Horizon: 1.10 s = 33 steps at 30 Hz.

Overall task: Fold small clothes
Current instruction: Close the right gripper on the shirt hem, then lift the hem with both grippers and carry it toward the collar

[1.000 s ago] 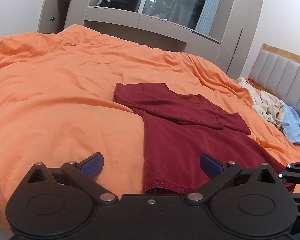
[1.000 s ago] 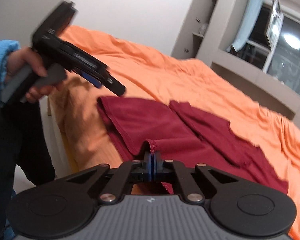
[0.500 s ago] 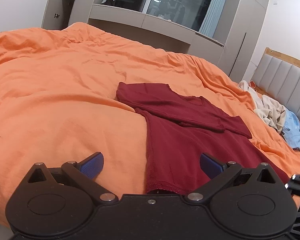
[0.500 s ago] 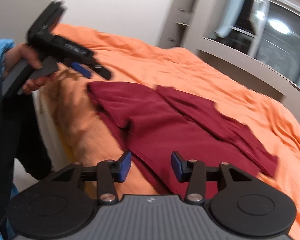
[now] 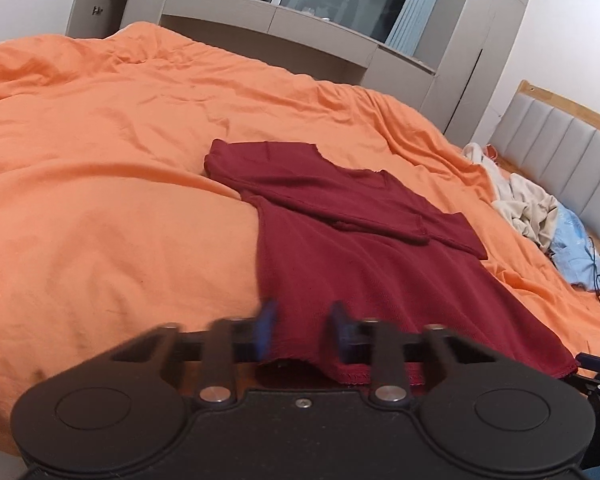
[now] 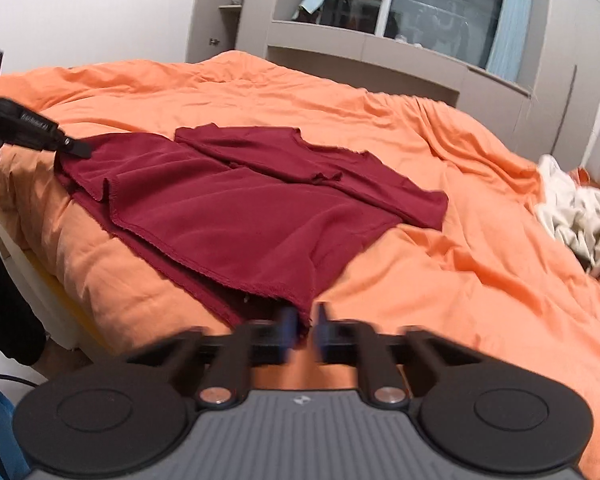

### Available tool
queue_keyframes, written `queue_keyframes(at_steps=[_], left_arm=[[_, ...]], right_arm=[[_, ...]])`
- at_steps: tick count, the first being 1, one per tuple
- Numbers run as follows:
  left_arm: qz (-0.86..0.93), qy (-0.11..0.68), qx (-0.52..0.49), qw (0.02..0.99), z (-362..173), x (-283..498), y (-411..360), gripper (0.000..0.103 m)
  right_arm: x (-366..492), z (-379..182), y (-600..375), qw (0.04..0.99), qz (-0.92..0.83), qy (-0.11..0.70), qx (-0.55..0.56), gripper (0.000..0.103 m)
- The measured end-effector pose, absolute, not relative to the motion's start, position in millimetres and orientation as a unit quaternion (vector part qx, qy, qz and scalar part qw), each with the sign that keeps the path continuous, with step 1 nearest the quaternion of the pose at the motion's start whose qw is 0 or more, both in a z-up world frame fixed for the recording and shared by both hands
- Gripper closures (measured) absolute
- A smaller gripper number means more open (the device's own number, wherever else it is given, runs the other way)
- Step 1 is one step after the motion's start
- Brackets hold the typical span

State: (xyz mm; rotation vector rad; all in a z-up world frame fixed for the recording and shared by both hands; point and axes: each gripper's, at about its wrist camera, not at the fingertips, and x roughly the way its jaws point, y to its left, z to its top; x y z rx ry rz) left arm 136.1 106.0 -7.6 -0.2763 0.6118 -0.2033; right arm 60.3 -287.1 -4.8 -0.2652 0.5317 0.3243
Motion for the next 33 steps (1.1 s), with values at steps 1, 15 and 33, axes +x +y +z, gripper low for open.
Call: queue_keyframes(at_steps=[1, 15, 33], left_arm=[[-0.103, 0.299, -0.140, 0.938, -6.6, 136.5, 105.9, 0.093], [-0.045, 0.287, -0.139, 0.947, 6.2, 97.7, 116.2, 0.097], [-0.030, 0.269, -0.053, 0.961, 21.4, 71.8, 102.6, 0.008]], right_arm=[[58.5, -2.9, -283.9, 0.945, 0.157, 0.252, -0.138, 0.099], [37.7, -2.8, -286.6, 0.938, 0.130, 0.249, -0.203, 0.100], [25.2, 2.1, -280.4, 0.926, 0.184, 0.223, -0.243, 0.031]])
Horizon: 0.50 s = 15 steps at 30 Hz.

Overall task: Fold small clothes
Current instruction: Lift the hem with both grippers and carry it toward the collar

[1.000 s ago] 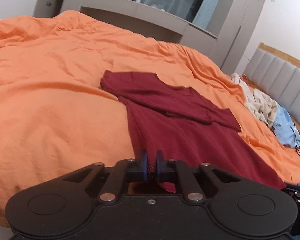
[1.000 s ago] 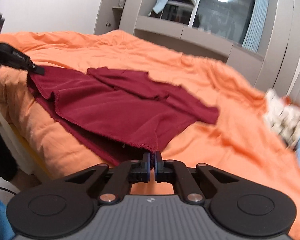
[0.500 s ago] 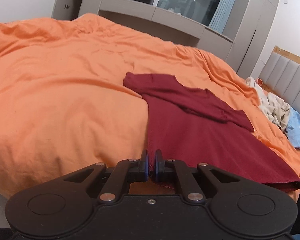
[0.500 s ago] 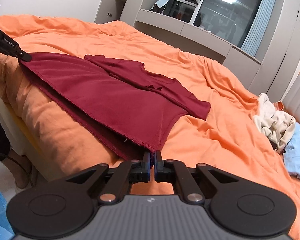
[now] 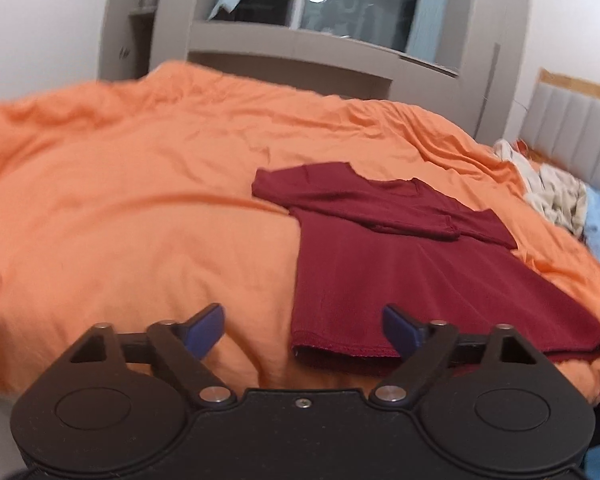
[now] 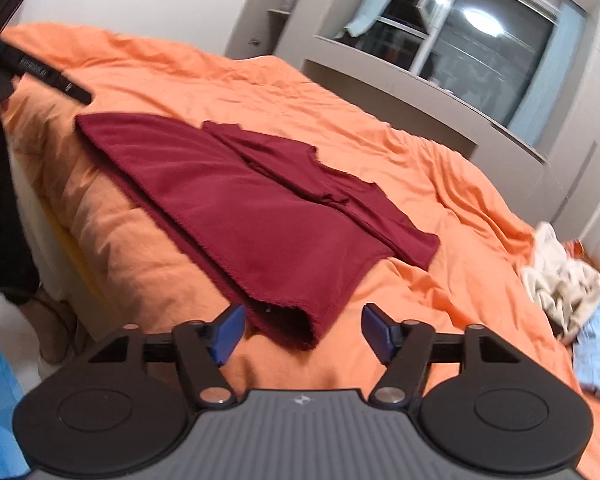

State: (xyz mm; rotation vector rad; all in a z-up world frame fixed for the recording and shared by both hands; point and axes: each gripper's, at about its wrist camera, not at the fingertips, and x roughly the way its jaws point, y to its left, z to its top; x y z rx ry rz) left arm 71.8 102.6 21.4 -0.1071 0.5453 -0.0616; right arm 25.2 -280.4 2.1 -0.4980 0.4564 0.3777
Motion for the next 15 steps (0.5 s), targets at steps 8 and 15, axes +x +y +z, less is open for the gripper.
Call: queue_keyframes(at_steps=[8, 15], left_arm=[[-0.097, 0.249, 0.031, 0.963, 26.3, 69.6, 65.6, 0.001], [-0.144, 0.275, 0.111, 0.944, 10.0, 79.2, 29.8, 0.001]], right_arm=[[35.3, -21.1, -244.2, 0.895, 0.174, 0.213, -0.352, 0.023], [43.7, -39.6, -227.7, 0.882, 0.162, 0.179, -0.404, 0.042]])
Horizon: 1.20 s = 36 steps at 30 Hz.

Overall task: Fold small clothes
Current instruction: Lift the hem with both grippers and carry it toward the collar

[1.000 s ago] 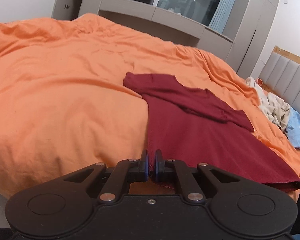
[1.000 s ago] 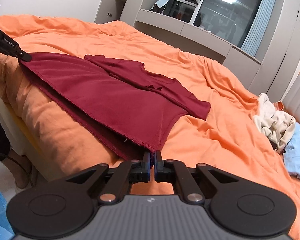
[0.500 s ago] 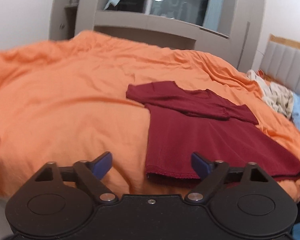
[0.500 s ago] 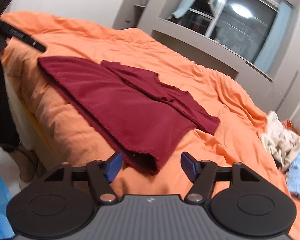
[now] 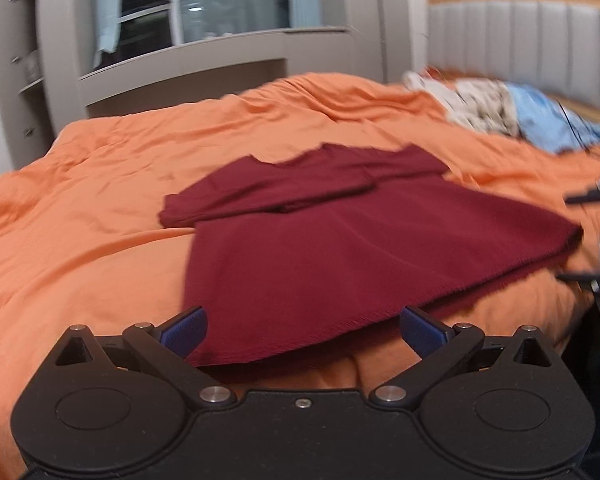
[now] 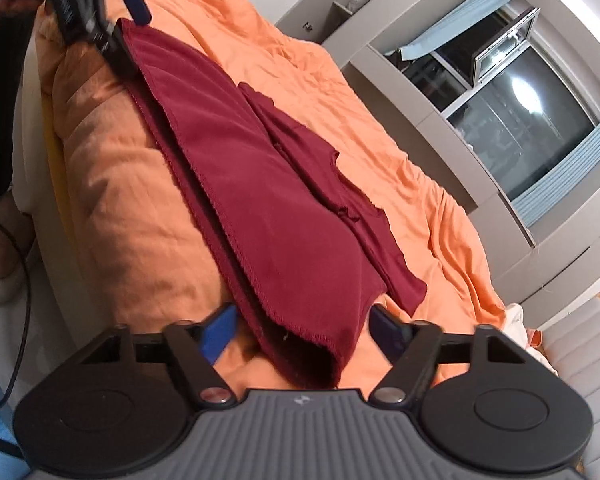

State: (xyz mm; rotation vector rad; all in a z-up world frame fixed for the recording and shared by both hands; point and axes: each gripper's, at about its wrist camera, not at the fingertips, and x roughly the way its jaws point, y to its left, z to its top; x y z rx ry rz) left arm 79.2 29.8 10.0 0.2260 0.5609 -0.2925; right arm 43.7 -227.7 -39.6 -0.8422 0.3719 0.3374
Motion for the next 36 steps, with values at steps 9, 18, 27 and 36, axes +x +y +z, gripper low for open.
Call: queue_keyframes(at_steps=[9, 18, 27, 36], left_arm=[[-0.172, 0.286, 0.201, 0.921, -10.4, 86.3, -3.3, 0.001], [-0.166, 0.274, 0.262, 0.910, -17.1, 100.4, -24.7, 0.000], [-0.087, 0.262, 0.259, 0.925, -4.9, 104.9, 6.1, 0.011], [-0.114, 0.263, 0.235, 0.929, 3.4, 103.5, 28.4, 0.057]], right_arm=[[61.3, -16.2, -239.5, 0.920, 0.177, 0.165, -0.310, 0.091], [70.3, 15.0, -259.9, 0.950, 0.156, 0.122, -0.240, 0.094], [70.7, 7.6, -261.4, 0.951, 0.149, 0.136, -0.234, 0.094], [65.7, -5.6, -256.2, 0.948, 0.135, 0.138, -0.251, 0.093]])
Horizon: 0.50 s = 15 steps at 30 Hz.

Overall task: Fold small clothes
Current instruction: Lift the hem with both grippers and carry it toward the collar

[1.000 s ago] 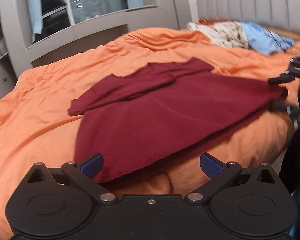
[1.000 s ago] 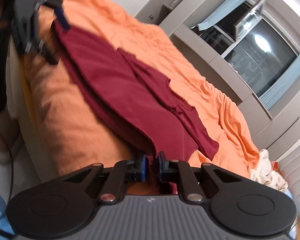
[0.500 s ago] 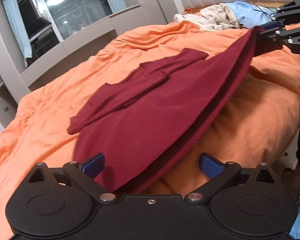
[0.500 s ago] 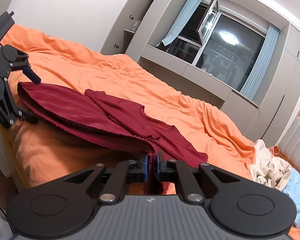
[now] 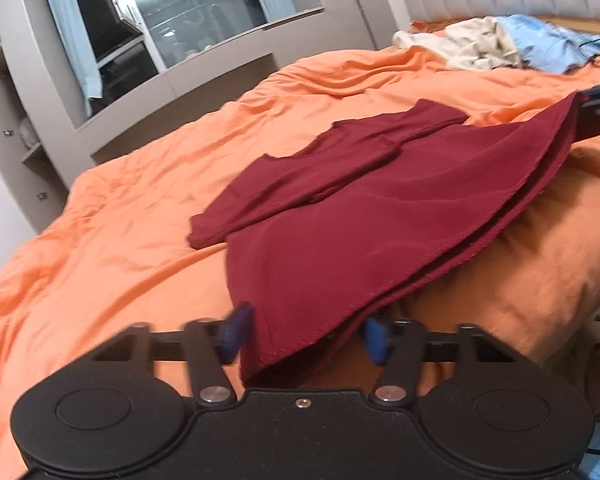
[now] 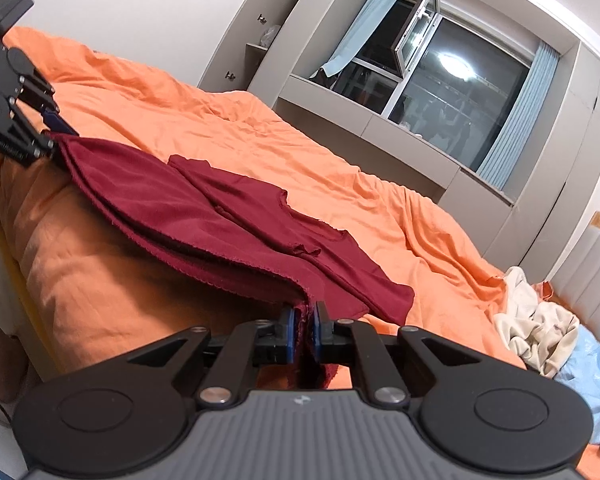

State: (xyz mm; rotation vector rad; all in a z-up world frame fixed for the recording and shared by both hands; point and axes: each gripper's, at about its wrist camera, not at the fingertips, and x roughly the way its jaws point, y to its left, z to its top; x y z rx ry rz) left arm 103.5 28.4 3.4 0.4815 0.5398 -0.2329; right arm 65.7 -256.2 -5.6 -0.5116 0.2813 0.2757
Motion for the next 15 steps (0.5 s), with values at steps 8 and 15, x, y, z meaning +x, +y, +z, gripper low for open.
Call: queue_keyframes(at_steps=[8, 15], left_arm=[[-0.107, 0.202, 0.221, 0.948, 13.8, 94.6, 32.0, 0.093], [-0.096, 0.135, 0.203, 0.965, 41.7, 72.6, 25.6, 0.097]], right_arm=[[53.0, 3.6, -261.2, 0.963, 0.102, 0.075, -0.238, 0.098], [26.7, 19.4, -276.3, 0.971, 0.079, 0.023, -0.225, 0.098]])
